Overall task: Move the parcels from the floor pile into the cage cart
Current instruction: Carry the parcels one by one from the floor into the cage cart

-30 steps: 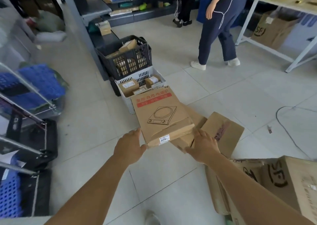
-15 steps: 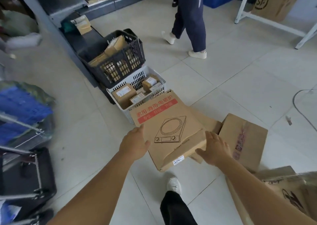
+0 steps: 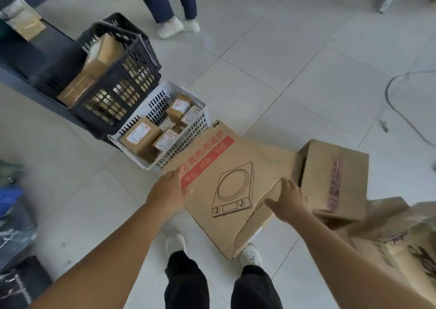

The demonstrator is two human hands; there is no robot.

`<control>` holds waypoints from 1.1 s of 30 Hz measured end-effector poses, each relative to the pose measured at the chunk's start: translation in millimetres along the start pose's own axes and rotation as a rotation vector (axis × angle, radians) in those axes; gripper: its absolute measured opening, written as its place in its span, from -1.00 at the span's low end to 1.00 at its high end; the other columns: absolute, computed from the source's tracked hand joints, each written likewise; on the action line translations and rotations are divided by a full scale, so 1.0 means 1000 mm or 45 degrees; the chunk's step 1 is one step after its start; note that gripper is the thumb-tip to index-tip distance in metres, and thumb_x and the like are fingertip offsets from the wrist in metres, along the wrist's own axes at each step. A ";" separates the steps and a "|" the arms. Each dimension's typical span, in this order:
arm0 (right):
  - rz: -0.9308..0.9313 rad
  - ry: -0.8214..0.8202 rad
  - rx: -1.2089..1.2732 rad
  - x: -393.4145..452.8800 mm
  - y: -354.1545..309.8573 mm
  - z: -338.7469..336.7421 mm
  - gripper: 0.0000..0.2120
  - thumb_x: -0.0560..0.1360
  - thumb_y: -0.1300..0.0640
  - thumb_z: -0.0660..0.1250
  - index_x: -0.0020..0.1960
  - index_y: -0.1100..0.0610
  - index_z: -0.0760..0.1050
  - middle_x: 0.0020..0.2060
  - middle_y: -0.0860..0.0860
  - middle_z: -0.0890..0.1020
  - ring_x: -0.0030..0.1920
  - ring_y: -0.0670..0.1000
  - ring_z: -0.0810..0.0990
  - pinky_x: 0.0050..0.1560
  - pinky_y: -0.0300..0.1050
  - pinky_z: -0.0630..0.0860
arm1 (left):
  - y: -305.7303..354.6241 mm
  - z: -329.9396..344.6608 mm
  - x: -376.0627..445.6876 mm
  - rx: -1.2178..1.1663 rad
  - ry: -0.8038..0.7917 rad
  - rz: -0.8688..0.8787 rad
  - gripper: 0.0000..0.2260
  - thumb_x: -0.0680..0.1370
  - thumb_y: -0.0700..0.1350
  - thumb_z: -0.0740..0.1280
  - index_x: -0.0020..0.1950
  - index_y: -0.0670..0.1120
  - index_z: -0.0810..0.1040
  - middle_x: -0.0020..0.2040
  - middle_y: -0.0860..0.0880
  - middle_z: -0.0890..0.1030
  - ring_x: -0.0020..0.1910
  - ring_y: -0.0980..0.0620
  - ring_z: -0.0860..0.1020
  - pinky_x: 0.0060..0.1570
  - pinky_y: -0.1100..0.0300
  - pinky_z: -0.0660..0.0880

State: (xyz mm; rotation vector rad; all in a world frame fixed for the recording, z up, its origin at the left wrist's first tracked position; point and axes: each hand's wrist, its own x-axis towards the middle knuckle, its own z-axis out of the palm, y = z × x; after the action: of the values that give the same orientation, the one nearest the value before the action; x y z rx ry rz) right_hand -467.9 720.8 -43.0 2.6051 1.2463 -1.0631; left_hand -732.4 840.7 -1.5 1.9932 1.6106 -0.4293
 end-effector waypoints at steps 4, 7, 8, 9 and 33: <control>0.217 0.022 0.143 0.014 -0.015 0.026 -0.16 0.49 -0.19 0.35 0.57 0.15 0.04 0.55 0.08 0.17 0.51 0.15 0.19 0.44 0.06 0.22 | -0.024 -0.006 0.055 0.089 -0.086 0.114 -0.34 0.57 0.09 0.26 0.57 -0.04 0.04 0.43 -0.06 0.37 0.35 -0.07 0.41 0.26 -0.02 0.44; 0.399 0.054 0.307 0.019 -0.024 0.052 -0.12 0.48 -0.18 0.38 0.58 0.16 0.01 0.55 0.10 0.17 0.50 0.17 0.22 0.44 0.09 0.23 | -0.042 -0.008 0.097 0.169 -0.151 0.180 -0.30 0.57 0.11 0.26 0.59 -0.03 -0.02 0.51 -0.07 0.26 0.43 -0.12 0.33 0.33 -0.09 0.38; 0.454 0.060 0.363 0.019 -0.027 0.062 -0.11 0.46 -0.18 0.39 0.58 0.15 0.03 0.54 0.11 0.20 0.49 0.18 0.24 0.44 0.11 0.26 | -0.046 -0.008 0.111 0.190 -0.186 0.191 -0.28 0.57 0.11 0.26 0.59 -0.03 -0.05 0.54 -0.07 0.21 0.46 -0.12 0.28 0.37 -0.10 0.34; 0.508 0.073 0.420 0.020 -0.029 0.073 -0.11 0.45 -0.18 0.41 0.57 0.14 0.05 0.52 0.11 0.23 0.47 0.18 0.27 0.42 0.13 0.30 | -0.050 -0.007 0.125 0.208 -0.218 0.197 -0.28 0.58 0.10 0.26 0.60 -0.03 -0.06 0.55 -0.07 0.17 0.49 -0.13 0.24 0.39 -0.11 0.31; 0.963 0.238 1.086 0.096 0.007 0.282 0.06 0.34 -0.01 0.57 0.56 0.04 -0.09 0.41 0.17 0.33 0.35 0.26 0.39 0.28 0.25 0.41 | -0.096 0.117 0.309 0.054 -0.186 0.053 0.04 0.38 0.07 0.52 0.59 -0.05 -0.16 0.54 -0.13 0.11 0.49 -0.17 0.21 0.39 -0.21 0.26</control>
State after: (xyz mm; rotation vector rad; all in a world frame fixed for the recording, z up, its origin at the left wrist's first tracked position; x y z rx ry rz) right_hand -578.6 685.8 -317.5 3.3143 -0.3682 -1.3531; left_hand -742.4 1032.0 -286.6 1.9742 1.4799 -0.5836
